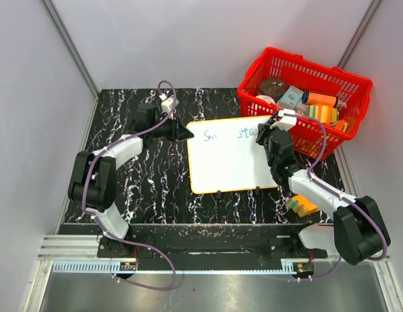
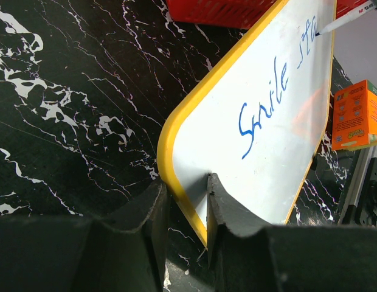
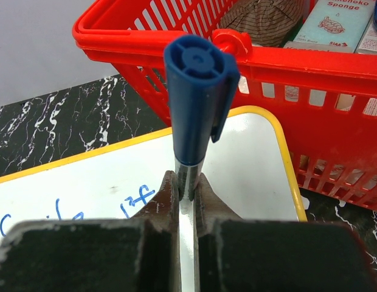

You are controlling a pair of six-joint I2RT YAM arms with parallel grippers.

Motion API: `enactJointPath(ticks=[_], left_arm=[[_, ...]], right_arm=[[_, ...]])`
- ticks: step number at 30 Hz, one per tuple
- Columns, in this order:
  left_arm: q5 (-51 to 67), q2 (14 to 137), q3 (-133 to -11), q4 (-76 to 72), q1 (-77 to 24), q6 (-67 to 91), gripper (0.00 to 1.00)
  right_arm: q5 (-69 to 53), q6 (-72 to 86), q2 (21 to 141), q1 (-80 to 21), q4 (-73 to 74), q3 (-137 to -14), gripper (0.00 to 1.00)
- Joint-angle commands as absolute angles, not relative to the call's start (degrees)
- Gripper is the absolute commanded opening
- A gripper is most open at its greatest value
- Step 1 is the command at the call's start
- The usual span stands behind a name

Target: Write a sentence on the whiteboard

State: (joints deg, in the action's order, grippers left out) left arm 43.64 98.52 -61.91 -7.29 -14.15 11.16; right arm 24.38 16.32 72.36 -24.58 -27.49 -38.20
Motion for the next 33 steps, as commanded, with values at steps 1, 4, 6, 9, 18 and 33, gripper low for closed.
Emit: enactJointPath(ticks=[1,4,6,9,18,33], left_arm=[[35.86,102.39,-60.29,-1.06,-17.75,1.23,0.0],[35.77,102.39,-60.29,-1.14,-17.75,1.23,0.0],[35.86,102.39,-60.29,-1.05,-17.75,1.14,0.0],[35.68,102.39,-60.29,-1.05,-17.75,1.14,0.0],[35.68,102.39,-60.29,-0.97,-17.84,1.14,0.0],[35.6,102.48,-60.38,-0.97,-17.93,1.05,0.0]], right_arm=[[25.4,16.35,71.19,-24.17,-26.54,-37.53,0.0],[26.19,16.17,71.45,-24.17,-26.46,-38.23,0.0],[26.28,16.0,71.54,-24.26,-26.54,-38.67,0.0],[25.84,15.82,70.76,-24.17,-27.15,-39.46,0.0],[26.98,14.33,68.29,-24.08,-29.09,-40.43,0.0],[27.68,13.8,71.45,-24.17,-31.02,-42.27,0.0]])
